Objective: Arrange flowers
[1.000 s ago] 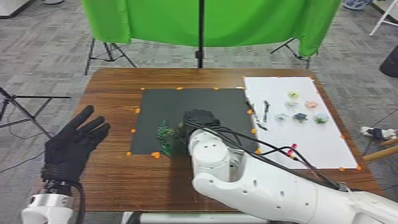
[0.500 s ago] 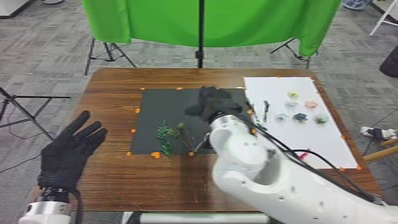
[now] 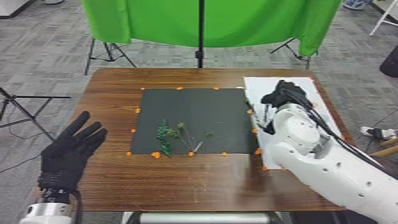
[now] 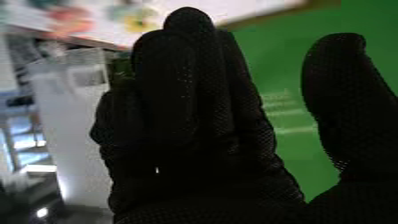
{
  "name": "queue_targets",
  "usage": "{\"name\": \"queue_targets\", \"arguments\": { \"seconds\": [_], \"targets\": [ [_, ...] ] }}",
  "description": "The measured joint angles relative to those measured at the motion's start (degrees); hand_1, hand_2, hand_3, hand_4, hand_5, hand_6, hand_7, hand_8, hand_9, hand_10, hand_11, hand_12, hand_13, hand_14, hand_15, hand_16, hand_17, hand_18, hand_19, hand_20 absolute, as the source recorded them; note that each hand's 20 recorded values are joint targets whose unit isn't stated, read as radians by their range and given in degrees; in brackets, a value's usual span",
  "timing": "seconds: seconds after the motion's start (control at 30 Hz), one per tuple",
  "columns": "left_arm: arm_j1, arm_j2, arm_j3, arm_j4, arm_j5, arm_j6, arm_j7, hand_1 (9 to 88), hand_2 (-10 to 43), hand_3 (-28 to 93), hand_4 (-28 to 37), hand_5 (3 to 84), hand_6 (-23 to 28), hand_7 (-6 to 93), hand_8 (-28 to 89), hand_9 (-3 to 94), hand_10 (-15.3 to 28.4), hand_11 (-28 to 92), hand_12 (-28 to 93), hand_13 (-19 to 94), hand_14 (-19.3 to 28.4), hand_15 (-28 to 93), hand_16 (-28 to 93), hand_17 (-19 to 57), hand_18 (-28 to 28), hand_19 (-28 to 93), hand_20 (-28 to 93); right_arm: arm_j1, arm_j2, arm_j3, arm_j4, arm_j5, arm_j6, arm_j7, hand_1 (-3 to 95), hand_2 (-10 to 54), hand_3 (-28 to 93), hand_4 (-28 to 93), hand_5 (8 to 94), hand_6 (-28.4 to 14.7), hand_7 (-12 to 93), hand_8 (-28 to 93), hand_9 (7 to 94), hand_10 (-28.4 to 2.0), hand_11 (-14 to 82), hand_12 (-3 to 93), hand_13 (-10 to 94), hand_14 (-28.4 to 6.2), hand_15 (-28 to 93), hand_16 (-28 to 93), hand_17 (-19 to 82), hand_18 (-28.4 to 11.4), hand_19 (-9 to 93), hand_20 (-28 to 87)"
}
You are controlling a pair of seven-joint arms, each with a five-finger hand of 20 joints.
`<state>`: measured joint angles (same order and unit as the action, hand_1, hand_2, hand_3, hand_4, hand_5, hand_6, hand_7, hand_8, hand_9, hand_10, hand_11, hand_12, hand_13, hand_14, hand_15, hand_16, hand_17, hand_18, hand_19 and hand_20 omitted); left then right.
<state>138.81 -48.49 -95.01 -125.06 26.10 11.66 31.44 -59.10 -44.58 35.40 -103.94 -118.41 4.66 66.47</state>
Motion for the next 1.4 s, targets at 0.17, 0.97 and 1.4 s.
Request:
{"name": "queue_targets", "arguments": {
  "seconds": [0.17,0.97,1.4],
  "targets": [
    [-0.05,-0.9,-0.15,-0.02,0.51,-0.1,-0.81,22.3,4.8,83,-25.9,37.7,7.2,10.8,-10,35.4,19.4,20,9,24,27.0,43,-8,-10.8,25.9,52,6,0.39,-0.92,-1.29,2.85,1.1,-2.36,0.62,33.3,-7.1,71,-23,69.0,-8.9,11,-11,77.0,-16.6,33.3,17.2,74,-13.1,67,15,45,-23.1,93,28],
    [-0.61,-3.5,-1.05,-0.02,2.05,-0.52,-4.9,22.3,4.7,83,-25.9,37.8,7.3,10.8,-10,35.5,19.3,20,9,24,27.0,43,-8,-10.9,25.8,52,6,5.81,-10.32,-7.71,11.56,2.07,-10.81,3.99,42.4,-9.5,70,-28,76.2,-3.6,14,-8,79.9,-14.0,38.4,18.0,75,-11.4,71,16,46,-22.7,93,31],
    [-0.82,-3.58,-1.1,-0.01,2.01,-0.63,-5.08,22.2,4.8,83,-25.8,37.8,7.4,10.7,-10,35.5,19.3,20,9,24,27.1,43,-8,-10.9,25.8,52,6,5.88,-11.03,-11.06,11.7,-3.59,-7.73,3.13,57.1,-9.5,69,-28,91.4,-2.0,19,7,92.7,-10.5,39.3,24.0,84,-7.8,71,20,53,-20.6,93,45]
  ]
}}
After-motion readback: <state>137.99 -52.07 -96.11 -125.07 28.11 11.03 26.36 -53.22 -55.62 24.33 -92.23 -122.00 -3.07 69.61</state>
